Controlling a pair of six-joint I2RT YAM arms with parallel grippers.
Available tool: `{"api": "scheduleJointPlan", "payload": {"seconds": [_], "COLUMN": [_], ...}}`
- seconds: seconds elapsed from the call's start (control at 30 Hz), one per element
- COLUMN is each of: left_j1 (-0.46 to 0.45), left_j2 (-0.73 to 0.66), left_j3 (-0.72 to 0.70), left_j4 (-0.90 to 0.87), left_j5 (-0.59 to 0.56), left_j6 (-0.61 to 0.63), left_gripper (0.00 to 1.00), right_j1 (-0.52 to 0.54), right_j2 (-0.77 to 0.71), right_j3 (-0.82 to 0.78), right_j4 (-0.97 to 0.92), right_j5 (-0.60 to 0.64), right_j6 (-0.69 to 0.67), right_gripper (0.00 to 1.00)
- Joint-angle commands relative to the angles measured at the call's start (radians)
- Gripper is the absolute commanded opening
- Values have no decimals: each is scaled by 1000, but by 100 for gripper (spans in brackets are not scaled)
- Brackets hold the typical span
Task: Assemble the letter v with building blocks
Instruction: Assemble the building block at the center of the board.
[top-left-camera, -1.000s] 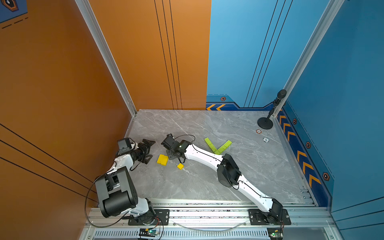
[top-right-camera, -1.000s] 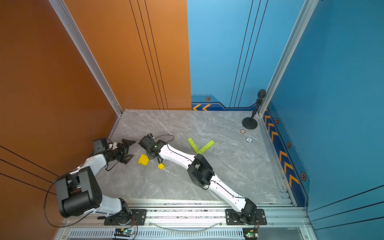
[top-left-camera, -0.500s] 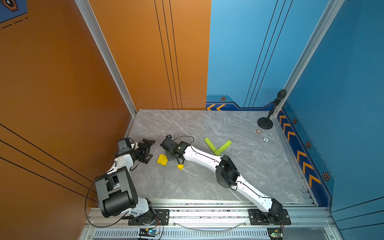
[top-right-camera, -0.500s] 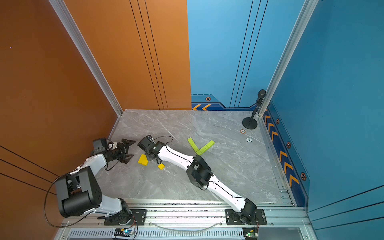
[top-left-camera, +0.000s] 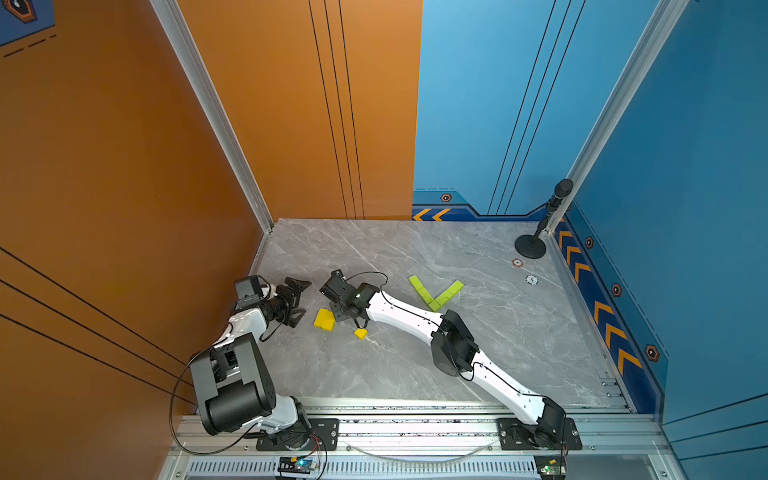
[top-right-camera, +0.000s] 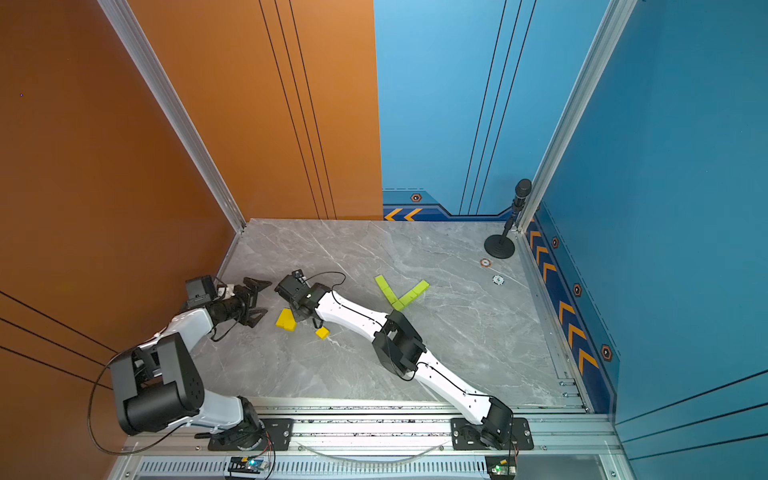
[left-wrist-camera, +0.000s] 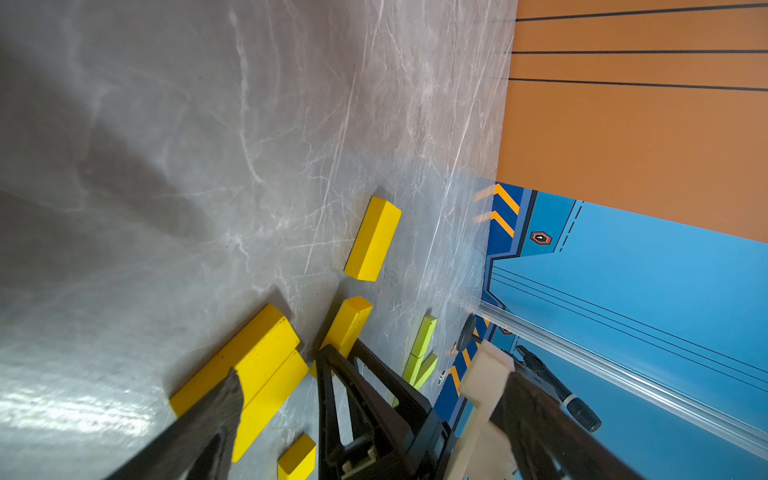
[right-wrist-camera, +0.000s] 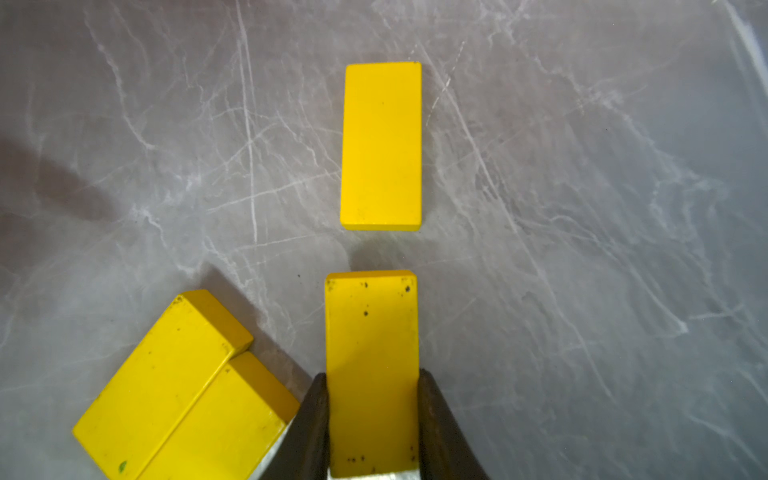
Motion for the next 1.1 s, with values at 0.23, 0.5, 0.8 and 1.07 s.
{"api": "scheduleJointPlan", "payload": {"seconds": [0.23,0.5,0.8,1.07], "left_j1": [8,11,12,14], "left_j2": [3,0,-2,-4], "left_j3": [7,5,4,2], "left_j4": [-3,-2,-2,-2], "left_j5": [24,26,25,27], "left_j6": [-6,-5,-3,-3], "left_gripper": [98,98,98,98], "right_j1": [15,20,24,34], "right_j2": [54,47,6,-39], "right_j3": [18,19,8,-53], "right_j4": [-32,-48,-65,-77], "right_j5": [30,34,45,60], "right_j6": [-6,-7,-12,-12], "right_gripper": [37,41,44,45]}}
